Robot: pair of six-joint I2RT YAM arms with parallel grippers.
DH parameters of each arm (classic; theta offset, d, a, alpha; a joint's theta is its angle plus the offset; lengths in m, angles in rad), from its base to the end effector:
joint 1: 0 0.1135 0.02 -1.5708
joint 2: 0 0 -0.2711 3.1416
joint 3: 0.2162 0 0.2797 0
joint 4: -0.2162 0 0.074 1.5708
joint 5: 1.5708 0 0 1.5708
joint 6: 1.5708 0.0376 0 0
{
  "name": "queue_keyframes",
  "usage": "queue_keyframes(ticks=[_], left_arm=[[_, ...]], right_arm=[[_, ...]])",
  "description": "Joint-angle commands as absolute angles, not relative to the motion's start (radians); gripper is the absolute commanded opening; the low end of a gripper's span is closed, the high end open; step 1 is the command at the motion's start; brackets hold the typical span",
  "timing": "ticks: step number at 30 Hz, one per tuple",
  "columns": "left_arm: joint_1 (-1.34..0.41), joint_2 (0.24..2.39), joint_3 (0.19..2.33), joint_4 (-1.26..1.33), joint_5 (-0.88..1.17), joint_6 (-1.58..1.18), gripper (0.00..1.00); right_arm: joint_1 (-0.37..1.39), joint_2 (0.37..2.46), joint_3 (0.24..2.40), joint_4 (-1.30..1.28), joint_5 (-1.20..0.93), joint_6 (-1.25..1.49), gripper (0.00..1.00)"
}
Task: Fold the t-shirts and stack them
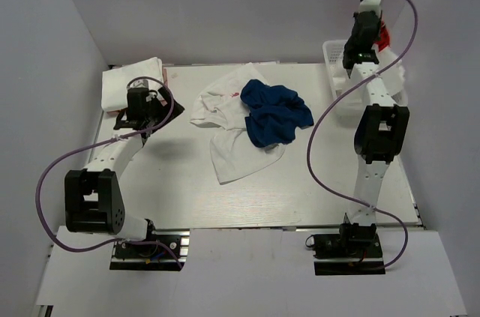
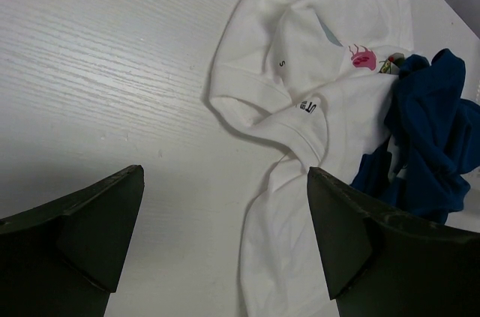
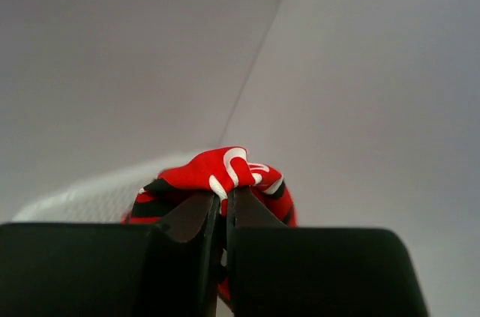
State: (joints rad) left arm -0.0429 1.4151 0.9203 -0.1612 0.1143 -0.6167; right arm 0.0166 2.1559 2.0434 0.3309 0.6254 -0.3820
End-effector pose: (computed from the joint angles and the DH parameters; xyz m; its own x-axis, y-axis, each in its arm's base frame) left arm 0.3346 -0.0187 0.2365 -0.5740 -0.5505 -0.6062 -0.2440 0.8217 -0.5151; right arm 0.5502 -0.0129 0.3911 -0.0070 -0.3024 -0.9532 0.5985 0.7623 -0.2462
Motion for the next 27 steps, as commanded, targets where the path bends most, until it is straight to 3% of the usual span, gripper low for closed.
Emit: queue_keyframes(ticks=[1,14,18,19,22,23,27], left_arm=[[-0.044,1.436,0.977,-0.164,0.097,-0.604,0.99],[-0.044,1.503,1.025,-0.235,0.046,-0.604,0.99],[-0.044,1.494,1.034,-0.235,0.116,-0.584,0.99],[-0.044,1.494,1.048,-0.248,0.117,-0.571,0.99],[-0.054,1.447,1.069,-0.284,0.088,-0.574,0.99],[-0.054,1.428,1.056,-0.284,0.087,-0.574,0.99],[-0.044,1.300,0.994,-0.284,0.054,-0.584,0.99]], right_arm=[[0.012,2.179,2.028,0.301,0.529,-0.203,0.00],[-0.097,2.289,1.878,-0.044,0.638,0.259,0.00],[-0.110,2.255,1.873,-0.150,0.551,0.276,0.26],[-0.112,2.214,1.871,-0.147,0.526,0.264,0.41],[-0.110,2.110,1.824,-0.112,0.340,0.212,0.60],[-0.110,2.020,1.775,-0.094,0.306,0.204,0.87],[-0.101,1.869,1.704,-0.101,0.167,0.175,0.90]])
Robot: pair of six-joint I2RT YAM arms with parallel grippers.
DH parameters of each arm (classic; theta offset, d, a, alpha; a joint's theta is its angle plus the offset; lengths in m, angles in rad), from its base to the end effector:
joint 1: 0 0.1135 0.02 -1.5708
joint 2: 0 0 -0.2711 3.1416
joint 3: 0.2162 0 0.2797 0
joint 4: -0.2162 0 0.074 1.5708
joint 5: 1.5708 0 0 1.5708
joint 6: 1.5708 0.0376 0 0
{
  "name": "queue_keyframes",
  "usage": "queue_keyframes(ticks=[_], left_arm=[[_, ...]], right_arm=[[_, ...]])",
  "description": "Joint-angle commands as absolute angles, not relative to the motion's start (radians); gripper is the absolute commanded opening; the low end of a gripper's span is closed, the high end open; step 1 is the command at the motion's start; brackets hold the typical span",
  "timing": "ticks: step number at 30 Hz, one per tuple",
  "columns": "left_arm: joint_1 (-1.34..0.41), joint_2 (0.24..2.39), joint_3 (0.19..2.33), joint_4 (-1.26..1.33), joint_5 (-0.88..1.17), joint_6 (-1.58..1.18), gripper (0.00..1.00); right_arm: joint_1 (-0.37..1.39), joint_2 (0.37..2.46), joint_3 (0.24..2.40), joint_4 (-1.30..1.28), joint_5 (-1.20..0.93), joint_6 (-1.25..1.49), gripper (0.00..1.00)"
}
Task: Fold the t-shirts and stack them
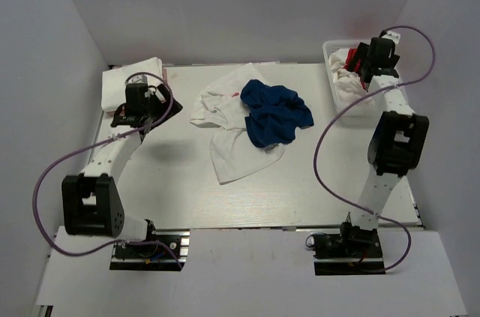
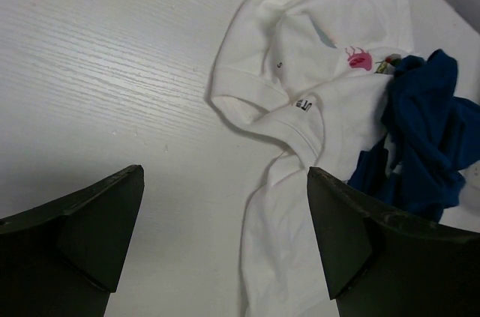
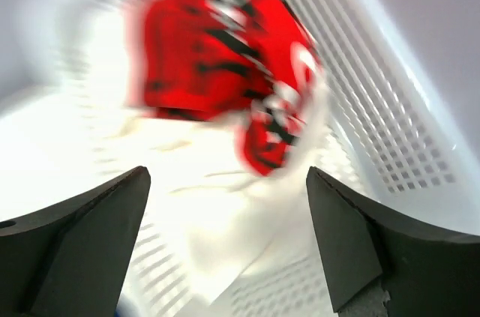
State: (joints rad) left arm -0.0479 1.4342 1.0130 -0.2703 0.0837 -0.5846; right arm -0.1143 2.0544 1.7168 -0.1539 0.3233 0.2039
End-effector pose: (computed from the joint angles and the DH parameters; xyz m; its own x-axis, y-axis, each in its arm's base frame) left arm 0.3422 -0.0196 0.2541 -0.5930 -0.5221 -0.6130 -0.2581 0.8443 -0.4696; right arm 0.5156 -0.0712 0.2679 -0.3809 0.2370 -0.8937 0.4734 0.8803 0.0317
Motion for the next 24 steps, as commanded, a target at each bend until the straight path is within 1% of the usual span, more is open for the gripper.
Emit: queue_keyframes(ticks=[1,2,5,7,8,10,11,18,19,21,22,23,24], left_arm=[[-0.044,1.272,0.983,-0.284,0.043,-0.584,0.99],[-0.044,1.226,0.961,-0.284,0.014,-0.584,0.99],[-0.044,1.183,0.936,-0.330,0.002,-0.609,0.99],[-0.044,1.169,0.917,-0.353,0.012,-0.620,0.99],[-0.044,1.158,0.905,-0.363,0.023,-0.633,0.99],[-0.044,1.149,0.890,-0.373,0.032,-0.634,0.99],[-0.044,1.137,0.890,-0.373,0.032,-0.646,0.99],[-0.044,1.086,0.819,-0.385,0.066,-0.667,0.99],[-0.044,1.075,0.819,-0.385,0.066,-0.667,0.99],[-0.044,1.075,0.819,-0.406,0.066,-0.667,0.99],[-0.044,1.063,0.819,-0.407,0.066,-0.667,0.99],[-0.044,1.054,0.819,-0.420,0.054,-0.667,0.99],[-0.044,1.054,0.819,-0.420,0.054,-0.667,0.99]], right_arm=[[-0.094,1.849,1.675,-0.101,0.108,0.163,0.90],[-0.066,1.812,1.645,-0.110,0.056,0.114,0.90],[-0.002,1.755,1.594,-0.147,-0.041,0.051,0.90],[0.081,1.740,1.563,-0.201,-0.133,0.006,0.90],[0.121,1.736,1.534,-0.210,-0.270,-0.026,0.90],[0.181,1.738,1.500,-0.187,-0.339,-0.026,0.90],[0.242,1.744,1.473,-0.181,-0.360,-0.026,0.90],[0.391,1.870,1.384,-0.117,-0.183,0.035,0.90],[0.412,1.943,1.397,-0.124,-0.146,0.034,0.90],[0.440,1.982,1.417,-0.143,-0.124,0.035,0.90],[0.452,2.029,1.464,-0.170,-0.112,0.041,0.90],[0.456,2.036,1.482,-0.181,-0.101,0.046,0.87],[0.463,2.039,1.511,-0.205,-0.089,0.048,0.70]])
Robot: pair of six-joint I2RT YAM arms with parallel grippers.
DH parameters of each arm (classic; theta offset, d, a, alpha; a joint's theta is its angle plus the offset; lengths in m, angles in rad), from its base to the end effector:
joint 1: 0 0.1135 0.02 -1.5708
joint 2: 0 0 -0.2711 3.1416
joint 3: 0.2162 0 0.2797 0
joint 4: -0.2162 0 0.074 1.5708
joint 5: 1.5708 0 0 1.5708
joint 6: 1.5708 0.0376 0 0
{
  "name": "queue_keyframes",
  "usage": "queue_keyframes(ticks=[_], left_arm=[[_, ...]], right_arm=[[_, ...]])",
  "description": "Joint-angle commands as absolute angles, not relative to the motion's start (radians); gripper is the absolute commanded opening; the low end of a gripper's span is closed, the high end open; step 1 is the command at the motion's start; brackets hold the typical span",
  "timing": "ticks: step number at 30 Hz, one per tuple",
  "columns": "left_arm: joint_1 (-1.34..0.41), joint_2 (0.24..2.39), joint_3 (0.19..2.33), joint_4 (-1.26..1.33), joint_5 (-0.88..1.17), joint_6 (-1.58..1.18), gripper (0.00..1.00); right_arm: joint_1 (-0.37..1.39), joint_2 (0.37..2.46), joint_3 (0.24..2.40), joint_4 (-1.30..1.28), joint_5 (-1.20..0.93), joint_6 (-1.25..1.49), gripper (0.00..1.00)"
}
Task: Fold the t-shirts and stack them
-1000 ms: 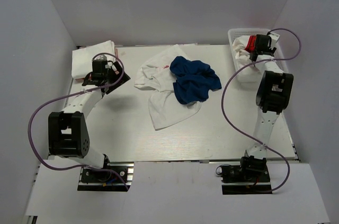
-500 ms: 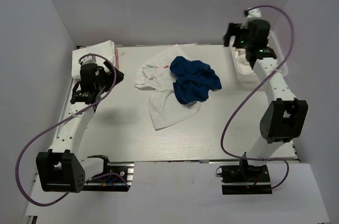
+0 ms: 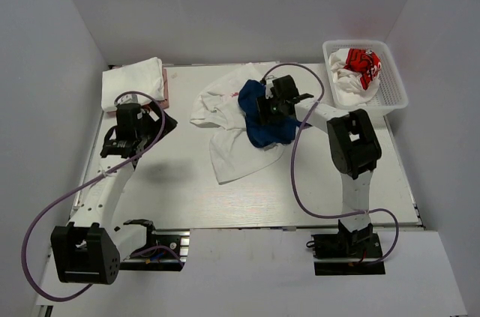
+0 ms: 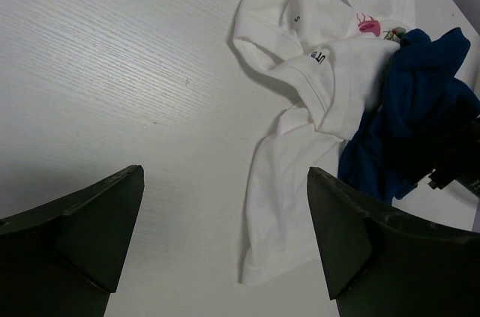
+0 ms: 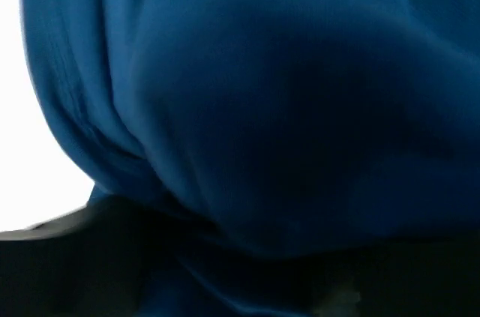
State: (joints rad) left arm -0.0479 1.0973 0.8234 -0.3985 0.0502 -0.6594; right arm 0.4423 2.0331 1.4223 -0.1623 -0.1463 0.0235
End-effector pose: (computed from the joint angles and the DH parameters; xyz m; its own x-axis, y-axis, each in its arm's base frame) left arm 0.2625 -0.0145 0.2692 -0.5450 -0.5864 -0.5992 -0.3124 0.8053 -0.5040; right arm 0.4303 0.2098 0.1710 -0.6431 -0.2789 -0.7132 -0.5028 0.8563 0.1186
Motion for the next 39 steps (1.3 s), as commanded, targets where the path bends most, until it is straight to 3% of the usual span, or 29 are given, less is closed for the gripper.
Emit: queue_keyframes(ticks=[1,2,3,5,15,23,31,37,39], left_arm=[[-0.044,1.043,0.819,-0.431,0.043,-0.667,0.99],[-0.044,1.043,0.819,-0.431,0.043,-0.667,0.99],[-0.044,1.034,0.819,-0.431,0.043,-0.667,0.99],[-0.044,1.025,0.819,-0.420,0.043,-0.676,0.99],[-0.044,1.055,0.810,-0.411,0.078,-0.667,0.99],[-0.044,1.077,0.828,-0.402,0.069,-0.667,0.99],[-0.044,1.121,0.838,-0.393,0.069,-0.658,0.99],[-0.044,1.183,0.868,-0.373,0.081,-0.658,0.99],[-0.044,1.215,0.882,-0.364,0.104,-0.658,0.99]], right_arm=[[0.468,2.023,1.531,-0.209,-0.074,0.055,0.61],[0.468,2.008,1.532,-0.201,-0.066,0.057,0.51],[0.468,1.972,1.529,-0.178,-0.033,0.075,0.18],[0.465,1.910,1.534,-0.149,0.035,0.087,0.00],[0.453,1.591,1.535,0.058,0.363,0.035,0.00],[0.319,1.653,1.826,0.098,0.632,-0.049,0.00],[0.098,1.848,2.268,0.141,0.566,-0.123,0.00],[0.029,1.894,2.240,0.169,0.459,-0.181,0.00],[0.012,1.891,2.134,0.161,0.420,-0.164,0.00]])
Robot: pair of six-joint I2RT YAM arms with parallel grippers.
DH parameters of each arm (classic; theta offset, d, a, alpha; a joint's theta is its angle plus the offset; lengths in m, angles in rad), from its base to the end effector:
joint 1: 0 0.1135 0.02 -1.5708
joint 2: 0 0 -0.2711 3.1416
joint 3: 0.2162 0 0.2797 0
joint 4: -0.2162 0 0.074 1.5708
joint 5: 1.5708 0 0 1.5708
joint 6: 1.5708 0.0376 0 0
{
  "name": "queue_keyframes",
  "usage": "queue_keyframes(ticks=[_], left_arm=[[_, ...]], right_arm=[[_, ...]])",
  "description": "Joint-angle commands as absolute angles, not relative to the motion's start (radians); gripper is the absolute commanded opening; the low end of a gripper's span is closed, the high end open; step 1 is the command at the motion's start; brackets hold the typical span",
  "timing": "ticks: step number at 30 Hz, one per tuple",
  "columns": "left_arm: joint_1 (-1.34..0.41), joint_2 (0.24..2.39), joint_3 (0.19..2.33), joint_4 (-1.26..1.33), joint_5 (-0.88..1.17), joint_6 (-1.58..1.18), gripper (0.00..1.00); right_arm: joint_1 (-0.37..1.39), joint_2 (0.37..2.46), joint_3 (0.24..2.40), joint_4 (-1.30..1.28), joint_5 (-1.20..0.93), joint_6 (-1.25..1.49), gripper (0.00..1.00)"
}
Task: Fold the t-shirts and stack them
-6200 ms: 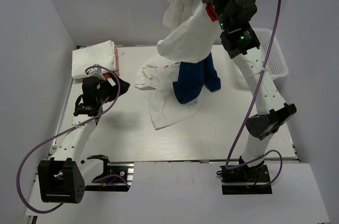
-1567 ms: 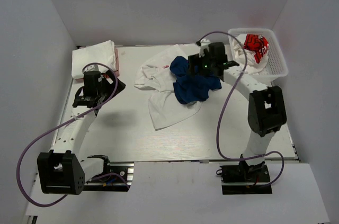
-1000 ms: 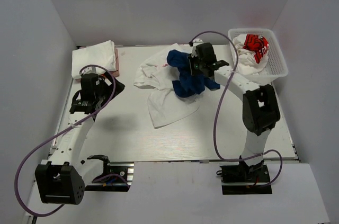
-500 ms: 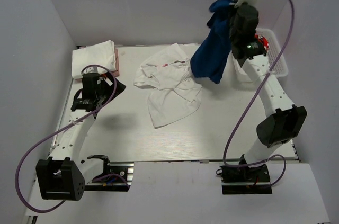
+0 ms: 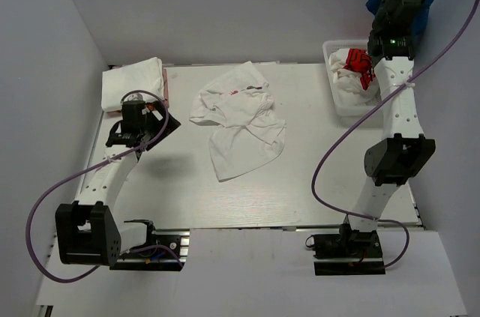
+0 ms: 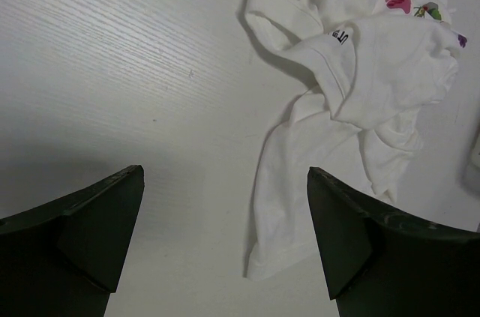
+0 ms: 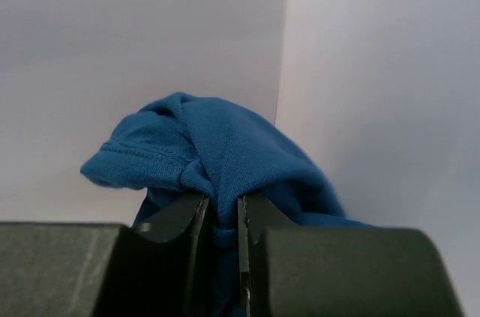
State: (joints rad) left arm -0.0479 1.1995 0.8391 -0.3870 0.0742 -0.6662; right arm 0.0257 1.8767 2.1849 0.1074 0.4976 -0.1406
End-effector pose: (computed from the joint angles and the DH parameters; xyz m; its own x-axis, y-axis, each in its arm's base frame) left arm 0.2798 -0.0162 0.2501 -0.5969 -0.5884 -0.5455 -0.3393 0.8012 -0.4929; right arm 0.4420 -0.0066 0.5553 0.3416 -0.1144 -0.9329 0.4664 0.8823 0.0626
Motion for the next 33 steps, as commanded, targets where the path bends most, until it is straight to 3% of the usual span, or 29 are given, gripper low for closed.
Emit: queue_keyframes(ticks=[1,8,13,18,19,20,21,22,23,28,33], left_arm=[[-0.044,1.224,0.896,-0.353,0.127,-0.658,0.99],[-0.044,1.217,0.855,-0.233,0.232,-0.646,0.99],[-0.044,1.187,0.844,-0.235,0.232,-0.627,0.99],[-0.044,1.169,0.844,-0.244,0.209,-0.627,0.99],[-0.044,1.169,0.844,-0.235,0.209,-0.627,0.99],[-0.044,1.169,0.835,-0.235,0.221,-0.627,0.99],[-0.044,1.178,0.834,-0.235,0.221,-0.627,0.99],[-0.044,1.178,0.834,-0.235,0.232,-0.627,0.99],[-0.044,1.187,0.834,-0.235,0.232,-0.640,0.99],[-0.054,1.221,0.871,-0.224,0.252,-0.630,0.99],[-0.054,1.290,0.936,-0.248,0.270,-0.594,0.99]], right_arm=[[0.014,1.888,2.102,0.155,0.396,-0.149,0.00],[-0.121,1.968,1.823,0.078,0.201,0.069,0.00],[-0.158,2.042,1.550,0.135,0.306,0.167,0.00],[-0.167,2.106,1.528,0.066,0.414,0.218,0.00],[-0.170,2.112,1.543,0.028,0.378,0.195,0.05],[-0.169,2.132,1.567,0.014,0.342,0.186,0.16],[-0.167,2.138,1.583,0.002,0.330,0.178,0.54],[-0.164,2.141,1.597,-0.073,0.343,0.186,0.80],[-0.163,2.143,1.647,-0.093,0.368,0.202,0.90],[-0.157,2.008,1.694,-0.173,0.299,0.155,0.90],[-0.075,1.742,1.565,-0.121,0.279,0.006,0.90]])
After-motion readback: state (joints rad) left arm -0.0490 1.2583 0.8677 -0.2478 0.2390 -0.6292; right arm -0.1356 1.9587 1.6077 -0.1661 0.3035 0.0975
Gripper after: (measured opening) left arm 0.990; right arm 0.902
